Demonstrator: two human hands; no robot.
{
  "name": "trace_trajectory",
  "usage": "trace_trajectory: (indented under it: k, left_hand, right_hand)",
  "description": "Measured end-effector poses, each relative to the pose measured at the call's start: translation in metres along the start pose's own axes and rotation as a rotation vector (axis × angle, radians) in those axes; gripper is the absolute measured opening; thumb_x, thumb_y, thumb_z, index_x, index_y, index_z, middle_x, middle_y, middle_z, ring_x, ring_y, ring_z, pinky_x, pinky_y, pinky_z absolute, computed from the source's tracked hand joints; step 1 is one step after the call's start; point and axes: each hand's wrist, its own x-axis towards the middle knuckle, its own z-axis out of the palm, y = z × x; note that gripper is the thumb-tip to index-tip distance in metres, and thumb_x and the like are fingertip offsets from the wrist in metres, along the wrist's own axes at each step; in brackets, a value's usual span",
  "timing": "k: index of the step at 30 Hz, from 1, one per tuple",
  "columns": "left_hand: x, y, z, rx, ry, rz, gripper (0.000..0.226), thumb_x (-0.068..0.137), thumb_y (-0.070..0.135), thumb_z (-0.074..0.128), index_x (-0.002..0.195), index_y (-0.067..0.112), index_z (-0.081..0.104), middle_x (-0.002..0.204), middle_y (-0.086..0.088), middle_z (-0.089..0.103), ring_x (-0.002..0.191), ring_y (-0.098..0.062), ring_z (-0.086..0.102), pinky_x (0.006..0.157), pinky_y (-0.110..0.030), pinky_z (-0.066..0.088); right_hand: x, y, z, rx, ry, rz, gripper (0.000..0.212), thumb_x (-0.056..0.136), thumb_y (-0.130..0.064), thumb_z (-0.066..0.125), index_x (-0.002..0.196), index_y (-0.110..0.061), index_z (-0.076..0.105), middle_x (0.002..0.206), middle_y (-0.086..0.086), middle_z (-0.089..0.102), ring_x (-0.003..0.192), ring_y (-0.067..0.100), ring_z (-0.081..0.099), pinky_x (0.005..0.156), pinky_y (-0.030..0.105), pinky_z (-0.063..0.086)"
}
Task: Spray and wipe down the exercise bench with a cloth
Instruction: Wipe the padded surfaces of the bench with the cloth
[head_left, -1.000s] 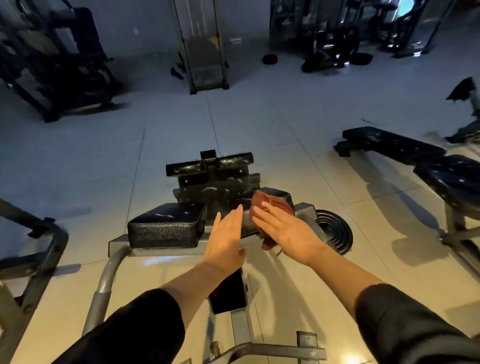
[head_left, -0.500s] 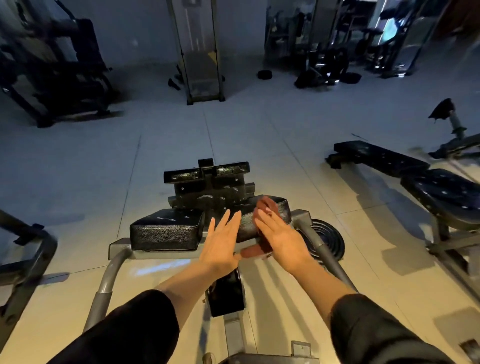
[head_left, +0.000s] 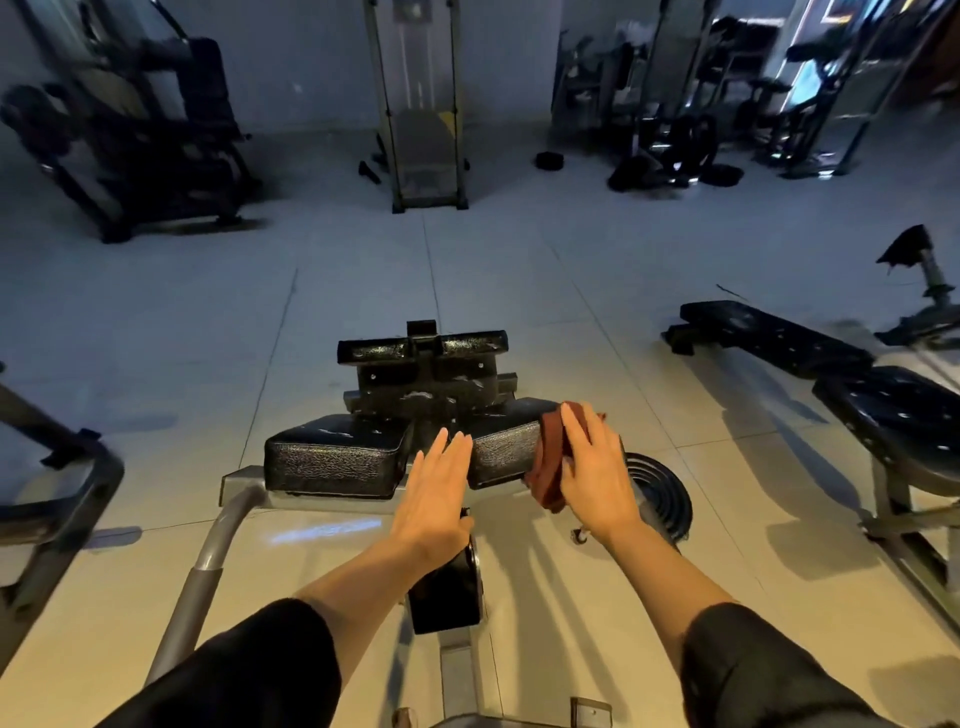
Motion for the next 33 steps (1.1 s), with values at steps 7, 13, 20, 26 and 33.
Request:
trace_trajectory:
  k: [7, 13, 20, 26, 33]
  left_hand:
    - [-0.002, -0.01, 0.002, 0.035, -0.043, -0.025, 0.093, 0.091, 0.016, 0.063, 0.155, 0.019, -0.004, 0.162, 0.005, -0.01, 0.145, -0.011, -0.021, 0.122, -0.034, -0.004]
    - [-0.008, -0.013, -0.004, 0.089, -0.02, -0.001, 0.09, 0.092, 0.021, 0.063, 0.155, 0.014, -0.001, 0.163, 0.0, -0.004, 0.148, -0.015, -0.014, 0.118, -0.027, -0.009]
    - [-0.009, -0.008, 0.003, 0.037, -0.029, 0.055, 0.086, 0.094, 0.016, 0.06, 0.155, 0.012, -0.001, 0.162, 0.002, -0.01, 0.147, -0.015, -0.019, 0.112, -0.026, -0.012]
    - [-0.011, -0.013, 0.006, -0.002, 0.018, 0.089, 0.085, 0.085, 0.006, 0.066, 0.152, 0.003, 0.013, 0.16, -0.009, 0.014, 0.15, -0.027, 0.001, 0.122, -0.035, 0.002]
    - [-0.012, -0.013, 0.005, 0.054, 0.001, 0.086, 0.086, 0.09, 0.012, 0.063, 0.154, 0.009, 0.005, 0.162, -0.004, 0.0, 0.148, -0.019, -0.013, 0.12, -0.032, -0.005]
  right_hand:
    - [0.004, -0.052, 0.016, -0.099, 0.065, 0.042, 0.043, 0.093, -0.017, 0.059, 0.133, -0.02, 0.047, 0.131, 0.011, 0.044, 0.117, 0.03, 0.042, 0.092, 0.035, 0.042]
    - [-0.003, -0.085, 0.028, -0.303, -0.095, -0.311, 0.063, 0.079, -0.022, 0.075, 0.135, -0.022, 0.044, 0.13, 0.013, 0.044, 0.117, 0.032, 0.044, 0.074, 0.037, 0.052]
    - [0.022, -0.019, -0.005, -0.23, 0.06, 0.192, 0.046, 0.092, -0.026, 0.06, 0.134, -0.022, 0.042, 0.127, 0.014, 0.04, 0.116, 0.032, 0.042, 0.083, 0.043, 0.052]
    - [-0.005, -0.087, 0.042, -0.257, -0.052, -0.314, 0.05, 0.088, -0.022, 0.063, 0.134, -0.019, 0.045, 0.131, 0.014, 0.043, 0.115, 0.032, 0.042, 0.085, 0.036, 0.048]
    - [0.024, -0.01, -0.004, -0.236, 0.047, 0.066, 0.058, 0.08, -0.019, 0.072, 0.132, -0.024, 0.046, 0.129, 0.014, 0.042, 0.118, 0.034, 0.04, 0.078, 0.044, 0.053]
